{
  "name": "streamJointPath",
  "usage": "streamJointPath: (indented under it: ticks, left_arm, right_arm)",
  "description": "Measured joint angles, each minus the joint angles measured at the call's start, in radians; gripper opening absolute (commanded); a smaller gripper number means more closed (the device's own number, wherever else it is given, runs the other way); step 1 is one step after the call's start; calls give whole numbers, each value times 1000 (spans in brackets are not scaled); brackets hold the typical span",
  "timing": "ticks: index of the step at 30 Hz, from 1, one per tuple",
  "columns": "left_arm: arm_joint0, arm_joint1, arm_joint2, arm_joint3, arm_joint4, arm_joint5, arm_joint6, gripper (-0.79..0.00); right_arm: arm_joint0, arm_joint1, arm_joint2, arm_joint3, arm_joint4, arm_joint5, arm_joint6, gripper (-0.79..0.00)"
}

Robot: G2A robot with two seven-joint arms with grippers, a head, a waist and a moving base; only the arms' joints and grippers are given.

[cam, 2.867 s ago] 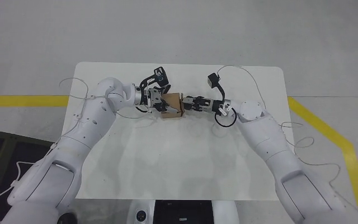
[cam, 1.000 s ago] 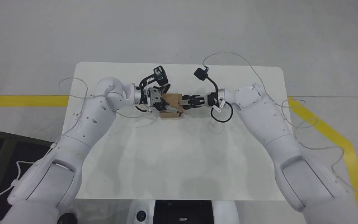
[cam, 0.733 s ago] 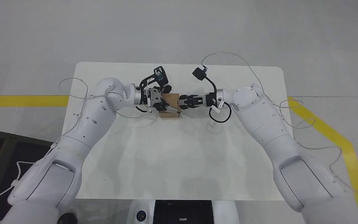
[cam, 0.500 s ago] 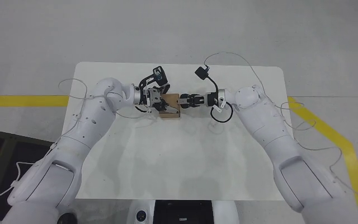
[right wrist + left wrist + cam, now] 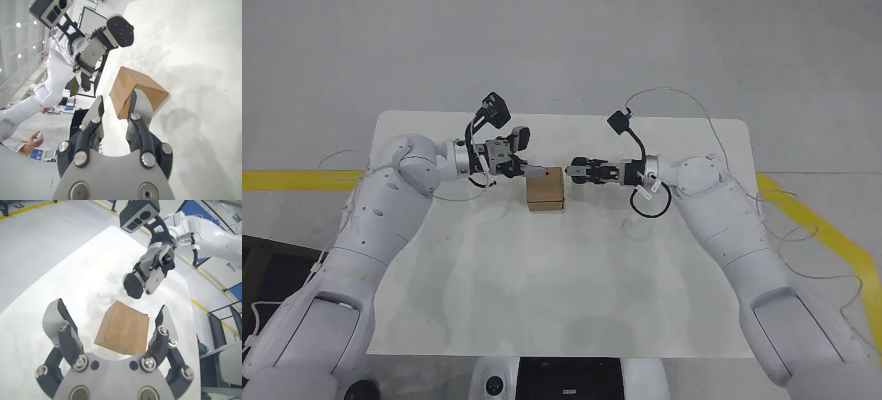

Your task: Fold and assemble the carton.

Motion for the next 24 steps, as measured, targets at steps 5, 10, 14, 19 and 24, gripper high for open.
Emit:
streamJointPath:
  ticks: [5,10,14,19,24]
  left_arm:
    - [36,31,-68,-88,-43,74,-64,0]
    - [64,54,-120,-163,-62,136,-108,0]
    - [72,67,-152,-200,-59,169,-132,0]
    - [70,80,-187,-218,-47,191,-157,0]
    - [57,89,-210,-219,-53,206,-175,0]
  right_arm:
    - [-31,25,58,-50,-56,-127,-102,0]
    - [-62,58,137,-85,-187,-219,-237,0]
    - [-95,90,219,-139,-367,-280,-370,0]
    - [-167,129,342,-252,-630,-288,-554,0]
    - [-249,157,444,-362,-820,-284,-685,0]
